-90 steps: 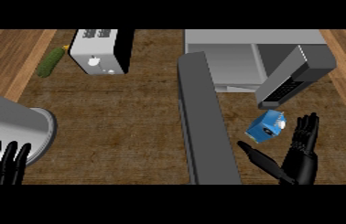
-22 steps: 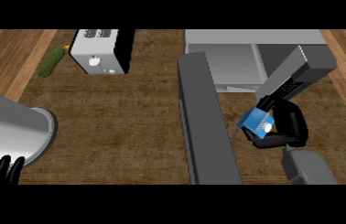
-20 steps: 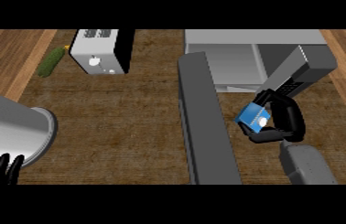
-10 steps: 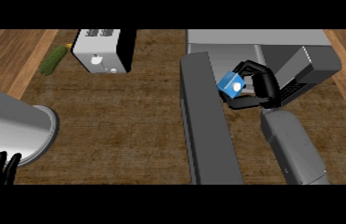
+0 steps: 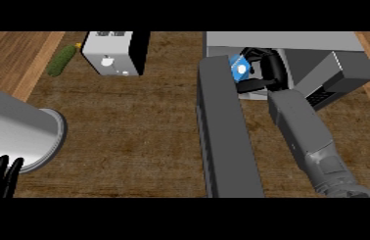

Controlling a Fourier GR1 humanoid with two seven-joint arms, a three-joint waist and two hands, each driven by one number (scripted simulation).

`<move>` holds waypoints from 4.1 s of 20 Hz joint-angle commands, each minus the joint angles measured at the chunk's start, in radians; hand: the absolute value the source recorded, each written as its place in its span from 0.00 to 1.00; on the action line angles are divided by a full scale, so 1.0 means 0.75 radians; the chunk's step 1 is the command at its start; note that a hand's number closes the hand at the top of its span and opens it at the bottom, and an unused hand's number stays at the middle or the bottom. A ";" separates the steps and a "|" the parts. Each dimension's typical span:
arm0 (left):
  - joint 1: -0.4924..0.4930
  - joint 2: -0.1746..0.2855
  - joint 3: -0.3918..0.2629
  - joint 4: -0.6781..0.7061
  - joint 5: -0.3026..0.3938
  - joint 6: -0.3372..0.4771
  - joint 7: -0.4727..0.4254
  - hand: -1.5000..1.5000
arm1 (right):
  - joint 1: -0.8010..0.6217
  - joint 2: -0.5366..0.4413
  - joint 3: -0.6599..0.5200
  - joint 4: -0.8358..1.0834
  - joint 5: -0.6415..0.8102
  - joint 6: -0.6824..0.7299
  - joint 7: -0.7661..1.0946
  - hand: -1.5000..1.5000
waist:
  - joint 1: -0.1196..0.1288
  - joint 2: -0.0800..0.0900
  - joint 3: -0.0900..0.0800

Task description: Pick up the milk, place it into the microwave and close the microwave

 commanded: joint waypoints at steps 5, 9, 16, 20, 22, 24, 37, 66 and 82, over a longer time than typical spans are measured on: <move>-0.094 0.009 0.003 0.083 -0.025 -0.026 -0.039 0.00 | -0.204 -0.002 -0.050 0.261 0.051 -0.146 -0.105 1.00 | 0.049 0.028 0.001; -0.125 0.011 -0.027 0.020 -0.012 -0.010 0.017 0.00 | -0.256 -0.061 -0.019 0.323 0.117 -0.234 -0.103 1.00 | 0.075 0.040 0.002; -0.157 0.022 -0.050 0.040 -0.027 -0.020 0.040 0.00 | -0.369 -0.090 -0.085 0.401 0.080 -0.318 -0.011 1.00 | 0.121 0.061 0.004; -0.202 0.018 -0.062 0.096 -0.075 -0.014 0.016 0.00 | -0.398 -0.097 -0.143 0.426 0.047 -0.546 0.047 1.00 | 0.131 0.076 0.002; -0.203 0.050 -0.043 0.064 -0.088 -0.016 0.034 0.00 | -0.376 -0.098 -0.138 0.425 0.061 -0.618 -0.006 1.00 | 0.153 0.085 0.004; -0.196 0.043 -0.050 0.071 -0.095 -0.024 0.015 0.00 | -0.368 -0.125 -0.100 0.444 0.109 -0.698 -0.019 1.00 | 0.172 0.090 0.002; -0.280 0.044 -0.109 0.111 -0.167 -0.010 0.043 0.00 | -0.440 -0.079 -0.044 0.533 0.180 -0.744 0.089 0.00 | 0.195 0.100 0.007; -0.332 -0.048 -0.304 0.094 -0.352 0.078 0.069 0.00 | -0.282 -0.099 -0.124 0.513 0.120 -0.399 -0.063 0.00 | 0.122 0.064 0.007; -0.386 -0.049 -0.422 0.277 -0.400 0.100 0.057 0.00 | -0.120 -0.071 -0.182 0.495 0.064 -0.112 -0.213 0.00 | 0.032 0.028 0.003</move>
